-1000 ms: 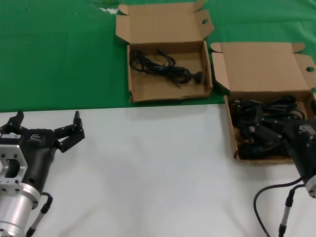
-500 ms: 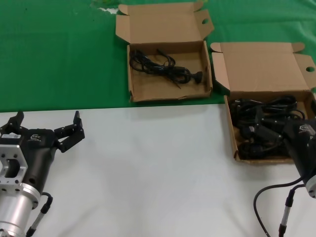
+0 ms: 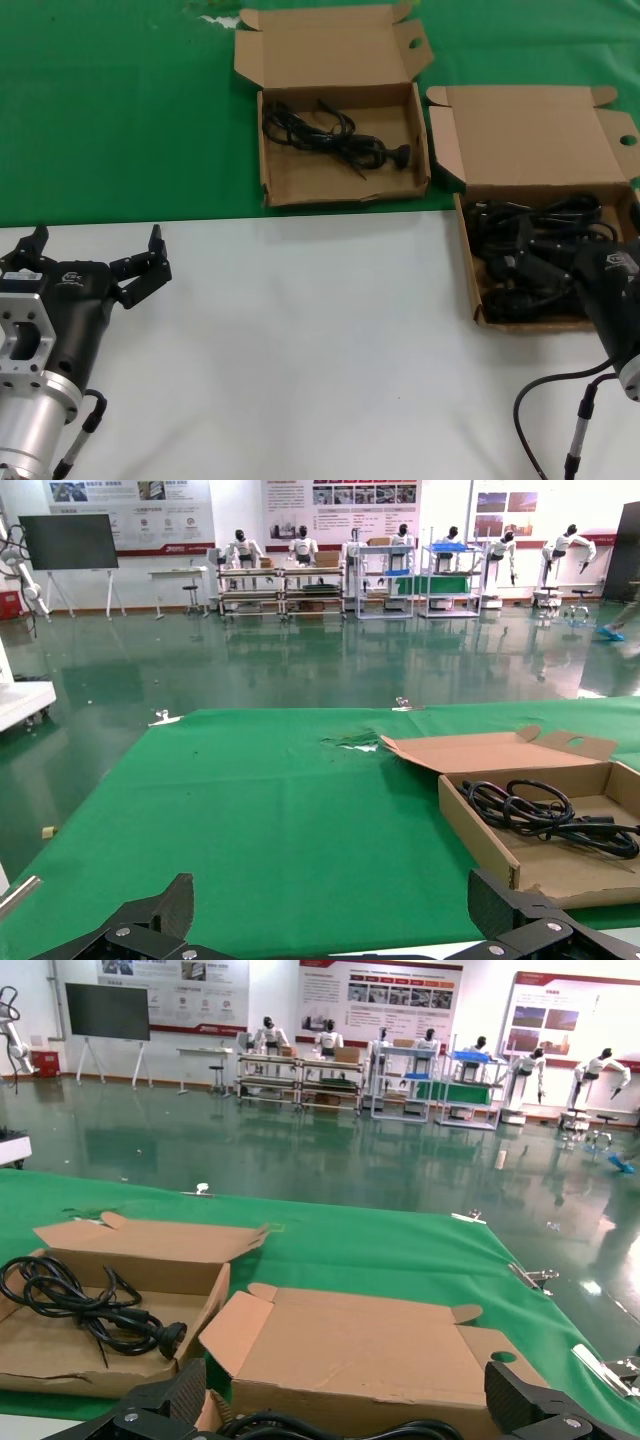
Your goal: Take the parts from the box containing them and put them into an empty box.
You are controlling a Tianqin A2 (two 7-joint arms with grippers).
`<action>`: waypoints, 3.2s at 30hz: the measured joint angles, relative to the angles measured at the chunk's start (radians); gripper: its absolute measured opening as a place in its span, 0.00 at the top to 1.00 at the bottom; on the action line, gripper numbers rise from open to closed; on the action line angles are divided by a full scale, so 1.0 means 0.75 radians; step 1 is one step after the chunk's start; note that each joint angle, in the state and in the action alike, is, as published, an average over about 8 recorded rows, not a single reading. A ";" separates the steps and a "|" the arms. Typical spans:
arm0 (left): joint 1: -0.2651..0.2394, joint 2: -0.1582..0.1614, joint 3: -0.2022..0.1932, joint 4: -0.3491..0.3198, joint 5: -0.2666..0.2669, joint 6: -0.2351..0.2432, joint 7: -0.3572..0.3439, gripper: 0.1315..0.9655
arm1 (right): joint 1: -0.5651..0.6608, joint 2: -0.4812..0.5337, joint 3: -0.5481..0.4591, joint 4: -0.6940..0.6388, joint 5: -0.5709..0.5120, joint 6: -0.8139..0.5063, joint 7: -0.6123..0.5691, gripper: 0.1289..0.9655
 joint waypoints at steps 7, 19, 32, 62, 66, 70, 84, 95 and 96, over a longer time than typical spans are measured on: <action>0.000 0.000 0.000 0.000 0.000 0.000 0.000 0.00 | 0.000 0.000 0.000 0.000 0.000 0.000 0.000 0.00; 0.000 0.000 0.000 0.000 0.000 0.000 0.000 0.00 | 0.000 0.000 0.000 0.000 0.000 0.000 0.000 0.00; 0.000 0.000 0.000 0.000 0.000 0.000 0.000 0.00 | 0.000 0.000 0.000 0.000 0.000 0.000 0.000 0.00; 0.000 0.000 0.000 0.000 0.000 0.000 0.000 0.00 | 0.000 0.000 0.000 0.000 0.000 0.000 0.000 0.00; 0.000 0.000 0.000 0.000 0.000 0.000 0.000 0.00 | 0.000 0.000 0.000 0.000 0.000 0.000 0.000 0.00; 0.000 0.000 0.000 0.000 0.000 0.000 0.000 0.00 | 0.000 0.000 0.000 0.000 0.000 0.000 0.000 0.00; 0.000 0.000 0.000 0.000 0.000 0.000 0.000 0.00 | 0.000 0.000 0.000 0.000 0.000 0.000 0.000 0.00; 0.000 0.000 0.000 0.000 0.000 0.000 0.000 0.00 | 0.000 0.000 0.000 0.000 0.000 0.000 0.000 0.00; 0.000 0.000 0.000 0.000 0.000 0.000 0.000 0.00 | 0.000 0.000 0.000 0.000 0.000 0.000 0.000 0.00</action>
